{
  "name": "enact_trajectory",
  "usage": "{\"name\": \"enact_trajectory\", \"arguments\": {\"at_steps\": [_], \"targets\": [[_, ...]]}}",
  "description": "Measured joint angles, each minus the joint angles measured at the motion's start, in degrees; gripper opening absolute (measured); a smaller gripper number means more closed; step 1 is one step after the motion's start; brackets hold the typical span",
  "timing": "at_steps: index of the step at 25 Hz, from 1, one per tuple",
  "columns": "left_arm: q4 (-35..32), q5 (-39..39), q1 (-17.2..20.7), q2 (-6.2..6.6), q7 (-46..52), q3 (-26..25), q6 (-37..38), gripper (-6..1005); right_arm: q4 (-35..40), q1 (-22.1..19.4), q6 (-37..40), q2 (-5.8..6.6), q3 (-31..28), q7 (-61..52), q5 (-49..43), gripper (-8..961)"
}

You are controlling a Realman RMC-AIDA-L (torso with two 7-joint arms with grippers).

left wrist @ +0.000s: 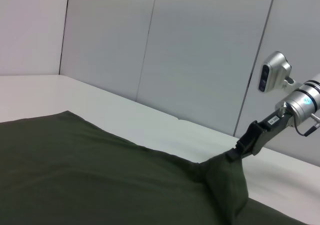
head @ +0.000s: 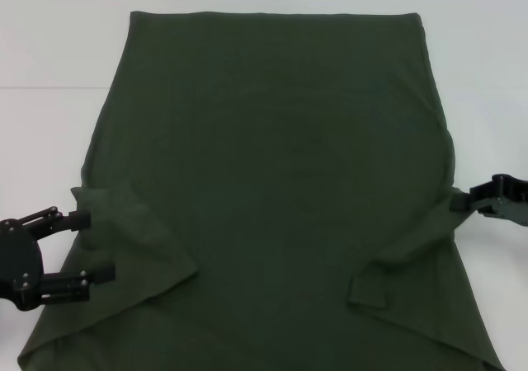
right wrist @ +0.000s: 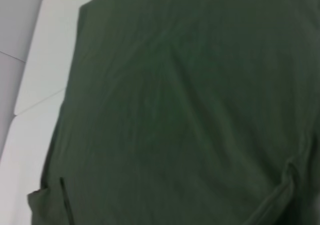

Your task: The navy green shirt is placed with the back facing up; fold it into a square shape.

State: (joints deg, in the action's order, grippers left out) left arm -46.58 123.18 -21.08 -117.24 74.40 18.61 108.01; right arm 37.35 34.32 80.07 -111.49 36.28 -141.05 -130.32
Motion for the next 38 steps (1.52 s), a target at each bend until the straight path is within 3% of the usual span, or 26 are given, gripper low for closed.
{"name": "enact_trajectory", "arguments": {"at_steps": [24,29,35,38], "targets": [[-0.06,-0.49,-0.20,-0.51,0.16,-0.15,0.13,947,-1.86,2.61,-1.80,-1.07,0.12,1.49,3.14,94],[-0.03,-0.57,-0.49,-0.59,-0.05,-0.15,-0.16,947,-4.92,2.67,-1.78,-1.19,-0.40,6.04,9.37,104],[0.64,-1.93,-0.58,-0.78,-0.07,-0.31,-0.35,947,-7.49,1.89,-0.45,-1.18,-0.50,13.34,15.16,344],[1.32,-3.47,-0.29,-0.80,0.31,-1.94,-0.49,947,-8.20,0.91,2.22,-1.18,-0.57,20.23,16.76,594]]}}
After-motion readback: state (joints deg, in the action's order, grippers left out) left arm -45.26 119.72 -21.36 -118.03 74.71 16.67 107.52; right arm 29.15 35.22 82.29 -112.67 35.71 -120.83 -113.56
